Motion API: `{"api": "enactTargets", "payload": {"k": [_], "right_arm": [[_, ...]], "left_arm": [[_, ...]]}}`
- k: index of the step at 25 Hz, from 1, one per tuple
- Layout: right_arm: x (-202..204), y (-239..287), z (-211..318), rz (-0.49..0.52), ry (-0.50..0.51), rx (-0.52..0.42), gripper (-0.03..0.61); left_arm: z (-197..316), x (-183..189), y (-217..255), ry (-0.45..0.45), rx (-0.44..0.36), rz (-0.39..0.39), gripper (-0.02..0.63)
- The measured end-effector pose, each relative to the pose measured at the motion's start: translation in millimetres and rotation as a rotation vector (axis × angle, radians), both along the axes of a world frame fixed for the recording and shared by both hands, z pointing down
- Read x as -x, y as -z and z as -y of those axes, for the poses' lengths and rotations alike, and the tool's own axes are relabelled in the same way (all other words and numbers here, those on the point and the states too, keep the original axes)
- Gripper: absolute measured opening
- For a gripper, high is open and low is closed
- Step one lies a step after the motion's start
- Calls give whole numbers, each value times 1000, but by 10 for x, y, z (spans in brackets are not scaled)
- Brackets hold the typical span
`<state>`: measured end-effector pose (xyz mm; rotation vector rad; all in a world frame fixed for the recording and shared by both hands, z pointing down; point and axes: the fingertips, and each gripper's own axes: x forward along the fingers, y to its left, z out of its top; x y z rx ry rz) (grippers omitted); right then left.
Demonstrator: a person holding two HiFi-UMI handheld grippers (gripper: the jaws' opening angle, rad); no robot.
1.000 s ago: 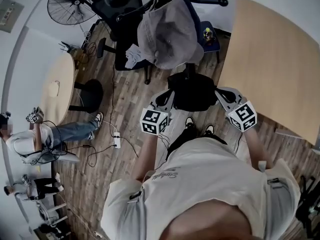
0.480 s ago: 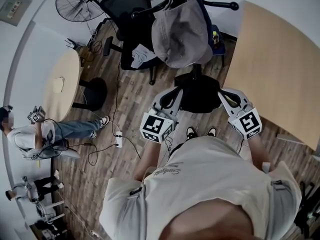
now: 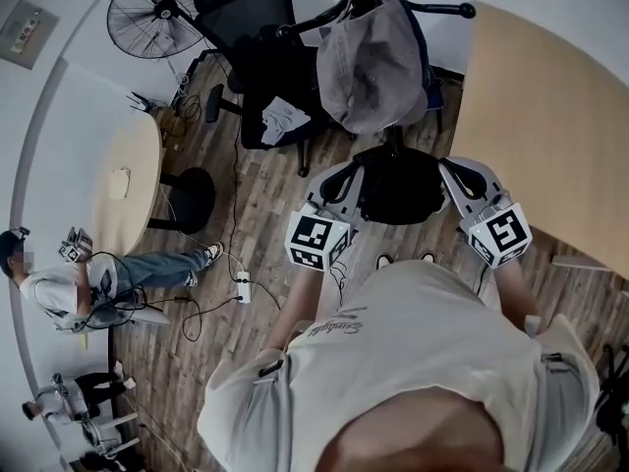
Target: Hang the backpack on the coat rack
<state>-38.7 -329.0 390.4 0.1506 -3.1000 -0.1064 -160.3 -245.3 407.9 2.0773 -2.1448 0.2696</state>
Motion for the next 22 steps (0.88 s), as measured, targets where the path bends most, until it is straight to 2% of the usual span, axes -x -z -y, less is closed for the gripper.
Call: {"api": "enactTargets", "payload": {"k": [6,14,19,22], "right_arm": [[-88,53,2,42,-55,97,-6],[-154,-112,-107,-4,-75,83,-6],[-224,-153,-114,40,-88,154,-6],[-208,-137,-146,38,-84,139,-6]], "left_arm": [[-64,17,-143,-20,28,-17,29],[-68,82,-184,-46,14,-42,29],[-72,-3,-246,-72,28,-37,29],[-83,-20,-232,-76,28,-41,29]]}}
